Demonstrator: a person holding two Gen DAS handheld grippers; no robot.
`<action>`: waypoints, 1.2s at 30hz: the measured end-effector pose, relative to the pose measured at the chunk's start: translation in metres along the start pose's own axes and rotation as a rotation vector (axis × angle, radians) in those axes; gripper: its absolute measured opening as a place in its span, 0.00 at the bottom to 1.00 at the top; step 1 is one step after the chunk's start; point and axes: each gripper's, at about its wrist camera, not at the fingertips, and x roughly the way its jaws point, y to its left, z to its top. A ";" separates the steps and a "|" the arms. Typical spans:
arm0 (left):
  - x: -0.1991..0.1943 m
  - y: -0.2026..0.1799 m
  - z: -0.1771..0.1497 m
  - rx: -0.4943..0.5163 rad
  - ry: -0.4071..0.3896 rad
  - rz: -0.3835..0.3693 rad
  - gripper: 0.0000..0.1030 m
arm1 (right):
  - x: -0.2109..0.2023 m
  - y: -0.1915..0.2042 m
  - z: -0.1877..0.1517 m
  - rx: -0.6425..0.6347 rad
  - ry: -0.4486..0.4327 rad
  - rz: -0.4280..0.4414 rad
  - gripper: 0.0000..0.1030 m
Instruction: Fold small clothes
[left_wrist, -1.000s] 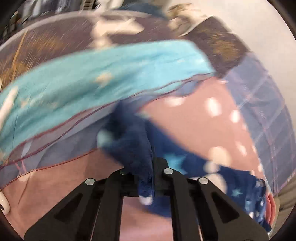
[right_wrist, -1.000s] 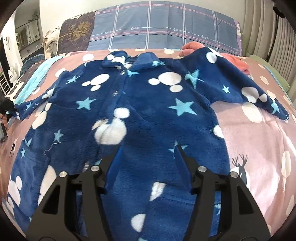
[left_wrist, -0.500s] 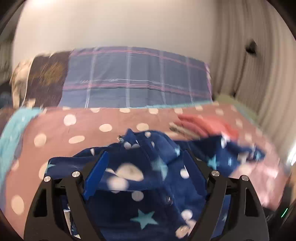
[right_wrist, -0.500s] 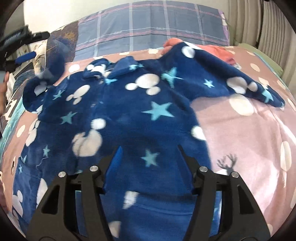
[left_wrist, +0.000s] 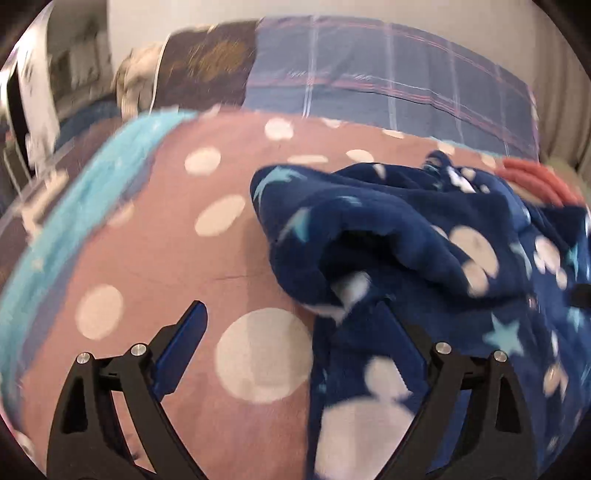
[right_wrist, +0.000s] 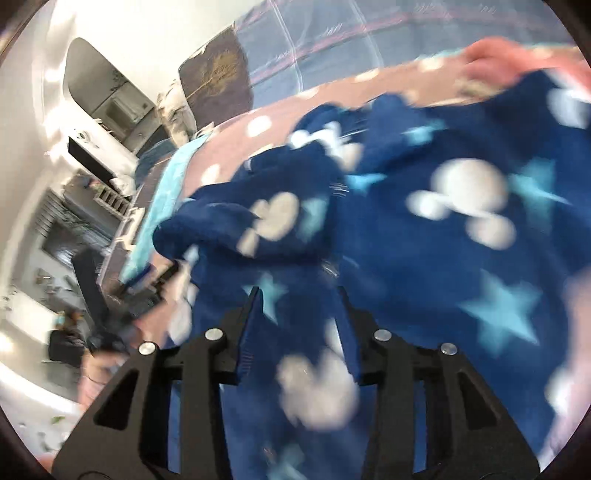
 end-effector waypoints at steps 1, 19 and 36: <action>0.008 0.004 0.004 -0.033 0.013 0.005 0.90 | 0.014 0.003 0.009 0.011 0.005 -0.010 0.44; 0.023 -0.024 -0.002 0.010 -0.010 0.112 0.91 | -0.057 -0.009 0.055 -0.109 -0.284 -0.452 0.09; -0.060 -0.055 0.007 0.067 -0.142 -0.105 0.29 | -0.064 -0.059 -0.007 -0.013 -0.141 -0.126 0.22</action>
